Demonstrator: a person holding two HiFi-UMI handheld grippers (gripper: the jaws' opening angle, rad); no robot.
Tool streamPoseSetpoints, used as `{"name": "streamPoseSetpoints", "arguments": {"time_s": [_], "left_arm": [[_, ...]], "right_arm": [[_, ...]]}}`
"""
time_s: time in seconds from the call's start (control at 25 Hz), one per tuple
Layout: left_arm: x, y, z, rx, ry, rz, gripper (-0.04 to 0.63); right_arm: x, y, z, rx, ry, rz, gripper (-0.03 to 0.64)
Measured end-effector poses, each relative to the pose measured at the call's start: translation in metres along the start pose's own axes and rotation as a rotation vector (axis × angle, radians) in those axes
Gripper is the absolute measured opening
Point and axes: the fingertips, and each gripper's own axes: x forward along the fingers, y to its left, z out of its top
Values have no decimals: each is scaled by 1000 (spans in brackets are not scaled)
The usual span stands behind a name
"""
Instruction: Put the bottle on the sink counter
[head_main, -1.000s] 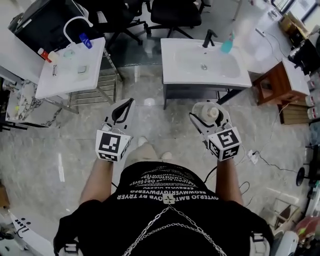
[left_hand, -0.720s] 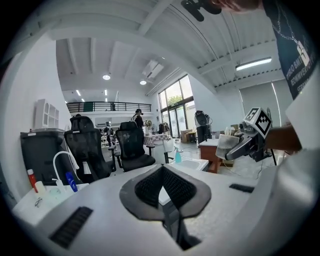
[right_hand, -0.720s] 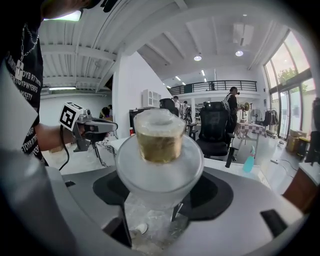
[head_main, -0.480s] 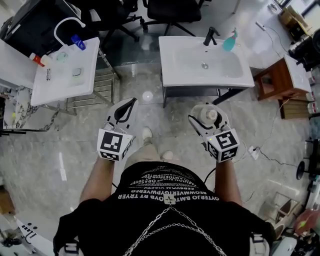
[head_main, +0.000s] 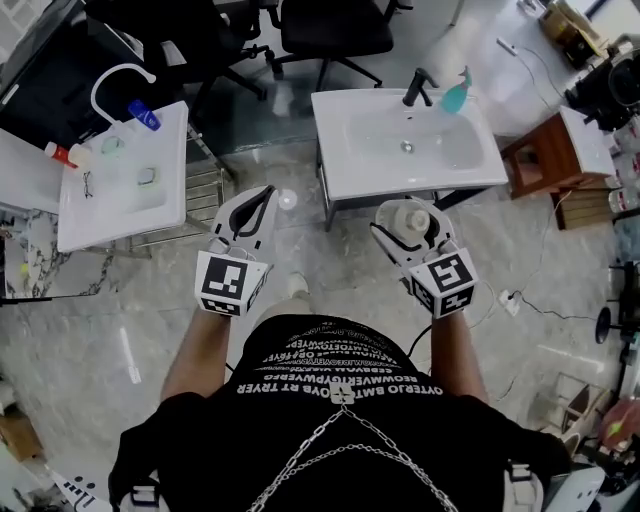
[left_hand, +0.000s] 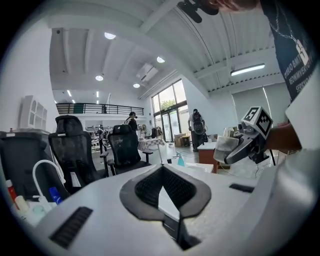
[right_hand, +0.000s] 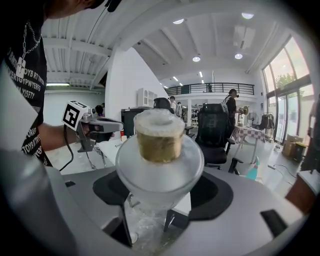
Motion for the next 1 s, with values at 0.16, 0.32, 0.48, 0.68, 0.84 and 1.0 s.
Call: {"name": "streamPoseSetpoints", "arguments": {"time_s": [0.16, 0.32, 0.48, 0.68, 0.84, 1.0], "left_arm": [[19, 28, 6, -9, -31, -26, 6], [34, 56, 7, -12, -46, -55, 5], [45, 70, 6, -9, -58, -96, 6], [51, 80, -1, -31, -53, -133, 6], [62, 80, -9, -36, -31, -161, 5], [77, 81, -7, -33, -18, -166, 6]], "right_arm": [[26, -6, 20, -18, 4, -24, 330], [50, -12, 34, -19, 2, -59, 330], [71, -16, 37, 17, 11, -77, 330], [92, -17, 32, 44, 44, -83, 330], [111, -26, 19, 42, 89, -77, 331], [133, -41, -4, 45, 127, -68, 331]]}}
